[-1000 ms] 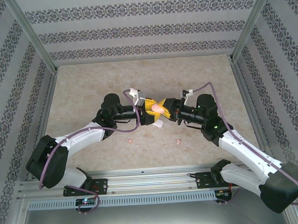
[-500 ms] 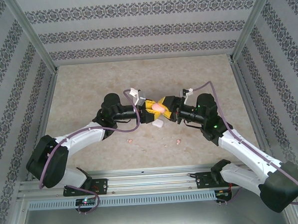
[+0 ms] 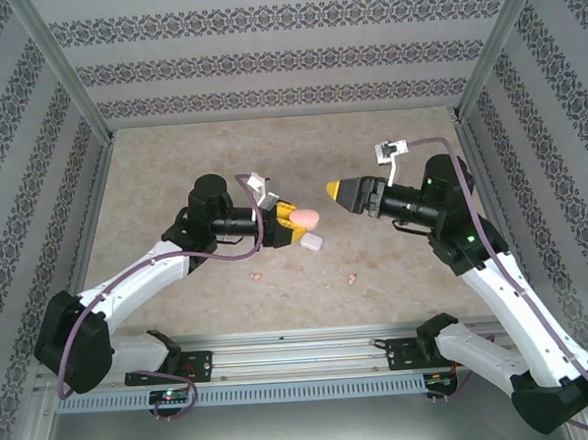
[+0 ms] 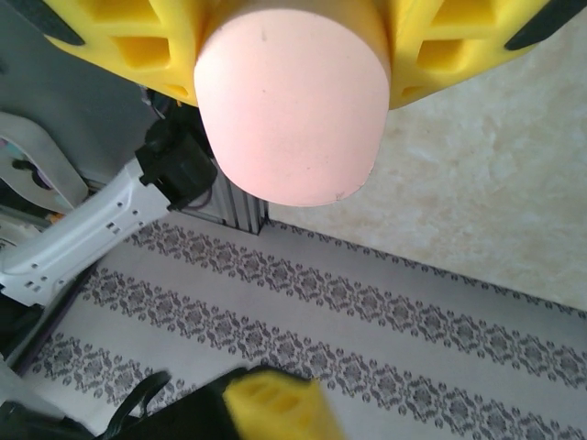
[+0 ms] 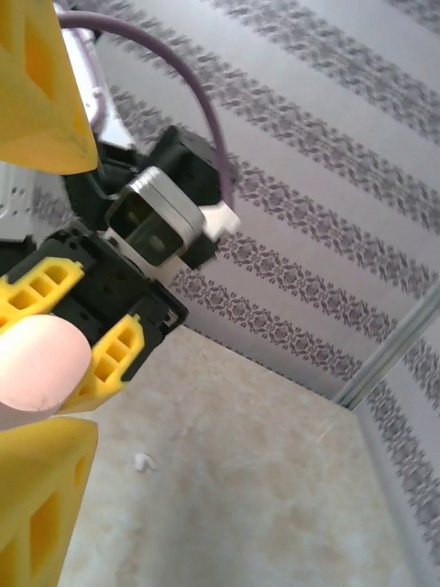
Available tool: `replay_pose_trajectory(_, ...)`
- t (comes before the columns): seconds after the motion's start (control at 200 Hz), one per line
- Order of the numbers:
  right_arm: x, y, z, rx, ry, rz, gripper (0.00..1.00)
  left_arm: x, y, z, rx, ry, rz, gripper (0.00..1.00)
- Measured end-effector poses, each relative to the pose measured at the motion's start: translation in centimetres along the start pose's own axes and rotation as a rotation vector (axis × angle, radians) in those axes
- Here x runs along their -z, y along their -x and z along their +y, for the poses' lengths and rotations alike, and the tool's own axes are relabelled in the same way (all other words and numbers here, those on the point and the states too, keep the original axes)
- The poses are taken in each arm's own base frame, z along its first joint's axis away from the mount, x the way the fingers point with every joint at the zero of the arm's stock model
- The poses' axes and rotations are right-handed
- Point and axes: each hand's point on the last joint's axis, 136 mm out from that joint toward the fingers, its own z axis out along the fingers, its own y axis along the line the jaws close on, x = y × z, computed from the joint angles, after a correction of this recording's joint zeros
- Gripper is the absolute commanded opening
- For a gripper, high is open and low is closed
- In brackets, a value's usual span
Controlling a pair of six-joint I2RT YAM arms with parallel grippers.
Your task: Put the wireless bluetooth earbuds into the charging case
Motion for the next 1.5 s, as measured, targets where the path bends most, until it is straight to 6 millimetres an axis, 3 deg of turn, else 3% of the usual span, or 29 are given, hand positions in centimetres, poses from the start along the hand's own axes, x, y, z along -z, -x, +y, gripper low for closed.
replay_pose_trajectory(0.12, 0.0, -1.7, 1.2, 0.192, 0.001, 0.06, 0.7, 0.4, 0.3, -1.0, -0.003, -0.023, 0.036, 0.16)
replay_pose_trajectory(0.37, -2.4, -6.0, -1.0, 0.386, -0.057, 0.246, 0.75, 1.1, 0.0, -2.7, -0.021, -0.083, 0.07, 0.15)
replay_pose_trajectory(0.56, -3.6, -8.0, -0.9, 0.453, -0.027, 0.331, 0.77, 1.2, -0.3, -3.3, -0.02, -0.115, 0.078, 0.15)
replay_pose_trajectory(0.719, -3.7, -8.5, -1.2, 0.479, -0.022, 0.357, 0.67, 1.2, -0.4, -3.6, -0.014, -0.133, 0.082, 0.15)
replay_pose_trajectory(1.229, -4.6, -9.7, -1.3, 0.5, 0.014, 0.422, 0.64, 1.2, -0.7, -3.7, 0.003, -0.14, 0.092, 0.14)
replay_pose_trajectory(1.434, -4.6, -9.7, -1.0, 0.501, 0.022, 0.427, 0.42, 1.2, -0.7, -3.6, 0.004, -0.138, 0.094, 0.13)
replay_pose_trajectory(1.504, -4.5, -9.7, -1.1, 0.489, 0.017, 0.428, 0.39, 1.3, -0.8, -3.6, 0.004, -0.138, 0.094, 0.13)
